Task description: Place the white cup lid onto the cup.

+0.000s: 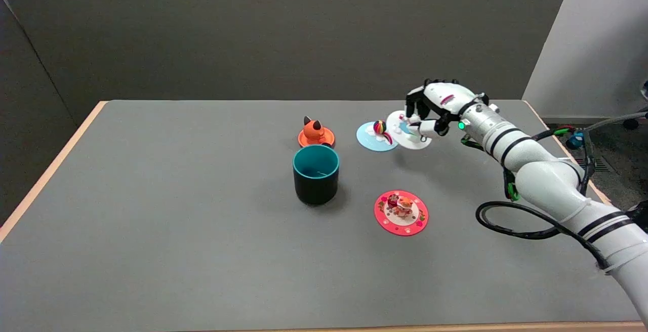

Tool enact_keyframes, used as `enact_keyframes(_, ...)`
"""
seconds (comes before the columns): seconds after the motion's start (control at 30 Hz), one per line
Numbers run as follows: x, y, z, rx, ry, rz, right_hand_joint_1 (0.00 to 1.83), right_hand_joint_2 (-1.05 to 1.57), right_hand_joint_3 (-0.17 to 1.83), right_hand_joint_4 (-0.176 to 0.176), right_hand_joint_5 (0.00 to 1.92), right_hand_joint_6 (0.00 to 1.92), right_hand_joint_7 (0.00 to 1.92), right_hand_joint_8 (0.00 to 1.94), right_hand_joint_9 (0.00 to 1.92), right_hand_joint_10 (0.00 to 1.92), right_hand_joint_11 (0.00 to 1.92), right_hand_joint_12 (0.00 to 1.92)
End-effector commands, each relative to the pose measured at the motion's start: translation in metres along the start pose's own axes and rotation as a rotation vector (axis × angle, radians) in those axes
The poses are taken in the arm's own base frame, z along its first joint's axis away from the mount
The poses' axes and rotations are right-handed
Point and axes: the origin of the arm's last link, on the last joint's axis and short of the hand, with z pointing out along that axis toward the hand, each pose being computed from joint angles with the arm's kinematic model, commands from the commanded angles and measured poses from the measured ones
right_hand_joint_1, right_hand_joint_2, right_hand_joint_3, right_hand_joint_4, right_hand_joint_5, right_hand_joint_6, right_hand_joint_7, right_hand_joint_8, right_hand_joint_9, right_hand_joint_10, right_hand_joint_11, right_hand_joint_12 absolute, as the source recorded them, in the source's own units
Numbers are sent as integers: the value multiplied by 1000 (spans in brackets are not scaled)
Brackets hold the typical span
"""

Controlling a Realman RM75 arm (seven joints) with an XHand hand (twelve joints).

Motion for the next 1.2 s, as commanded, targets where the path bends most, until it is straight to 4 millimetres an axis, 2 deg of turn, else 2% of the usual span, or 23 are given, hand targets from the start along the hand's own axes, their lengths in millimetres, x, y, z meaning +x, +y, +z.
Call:
enact_keyframes(0.03,27,-80,-7,241,21,-46,1178,1048,321,-3,809,1210,846,1393,815,873,423,215)
enact_keyframes(0.3,39,-118,-16,357,12,-76,1178,1048,318,2,817,1204,843,1397,831,878,433,246)
enact_keyframes(0.53,48,-146,-22,441,-16,-48,1186,1026,344,-8,822,1195,867,1375,848,885,443,252)
enact_keyframes(0.87,51,-185,-23,551,-36,-62,1197,993,379,-15,847,1158,902,1335,879,880,472,254)
enact_keyframes(1.2,41,-201,-25,588,-59,-28,1198,996,374,-18,848,1152,903,1335,885,882,480,258)
